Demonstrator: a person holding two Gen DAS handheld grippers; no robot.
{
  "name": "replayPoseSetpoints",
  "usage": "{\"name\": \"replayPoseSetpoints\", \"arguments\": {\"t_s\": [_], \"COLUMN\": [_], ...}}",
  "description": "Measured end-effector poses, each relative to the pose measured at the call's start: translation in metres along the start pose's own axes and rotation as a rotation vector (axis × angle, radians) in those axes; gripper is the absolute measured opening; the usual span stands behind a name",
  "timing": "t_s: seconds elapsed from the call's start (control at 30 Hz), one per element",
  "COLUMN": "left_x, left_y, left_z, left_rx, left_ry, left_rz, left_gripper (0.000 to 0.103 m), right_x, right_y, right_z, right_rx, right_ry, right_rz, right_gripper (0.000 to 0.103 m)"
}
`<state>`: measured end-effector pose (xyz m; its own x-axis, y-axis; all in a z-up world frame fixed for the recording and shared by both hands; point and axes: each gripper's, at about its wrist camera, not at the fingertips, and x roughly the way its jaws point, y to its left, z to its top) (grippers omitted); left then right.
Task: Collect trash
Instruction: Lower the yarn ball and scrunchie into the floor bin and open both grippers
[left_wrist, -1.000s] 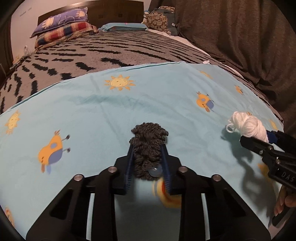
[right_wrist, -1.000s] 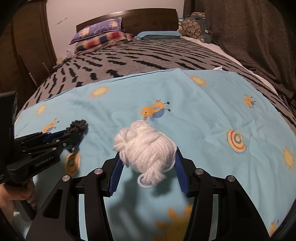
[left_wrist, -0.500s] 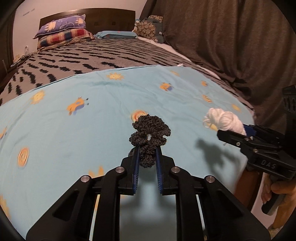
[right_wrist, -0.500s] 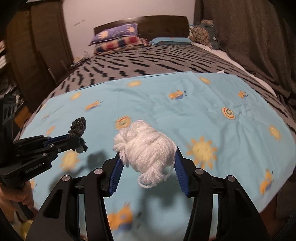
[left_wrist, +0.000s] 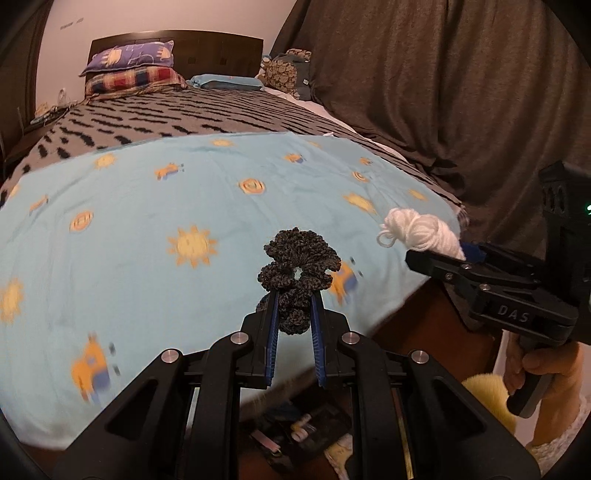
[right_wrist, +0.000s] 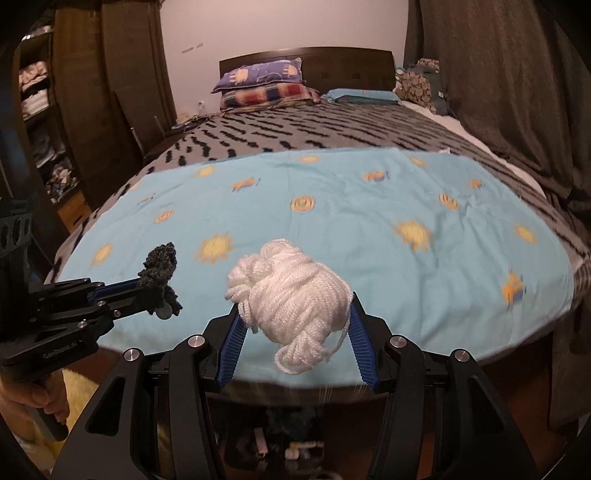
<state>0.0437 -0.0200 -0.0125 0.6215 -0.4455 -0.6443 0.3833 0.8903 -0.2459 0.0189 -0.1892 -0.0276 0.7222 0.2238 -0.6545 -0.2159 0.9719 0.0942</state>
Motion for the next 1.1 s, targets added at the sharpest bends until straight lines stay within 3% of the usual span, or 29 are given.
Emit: {"name": "replayPoseSetpoints", "arguments": {"t_s": [0.27, 0.6, 1.1], "left_x": [0.003, 0.067, 0.133], "left_y": [-0.014, -0.006, 0.011], "left_z": [-0.065, -0.140, -0.184], "left_rx": [-0.016, -0.091, -0.099], "left_ry": [0.044, 0.225, 0.399], "left_rz": [-0.006, -0.017, 0.010], "left_gripper": [0.015, 0.015, 0.016], "right_x": [0.021, 0.073, 0.136], "right_y": [-0.004, -0.011, -0.010], "right_z": [-0.071, -0.140, -0.190], "right_rx": [0.053, 0.133, 0.150], "right_ry": [0.092, 0.235, 0.413], "right_rz": [-0.012, -0.021, -0.047], "right_gripper": [0.053, 0.053, 0.054]}}
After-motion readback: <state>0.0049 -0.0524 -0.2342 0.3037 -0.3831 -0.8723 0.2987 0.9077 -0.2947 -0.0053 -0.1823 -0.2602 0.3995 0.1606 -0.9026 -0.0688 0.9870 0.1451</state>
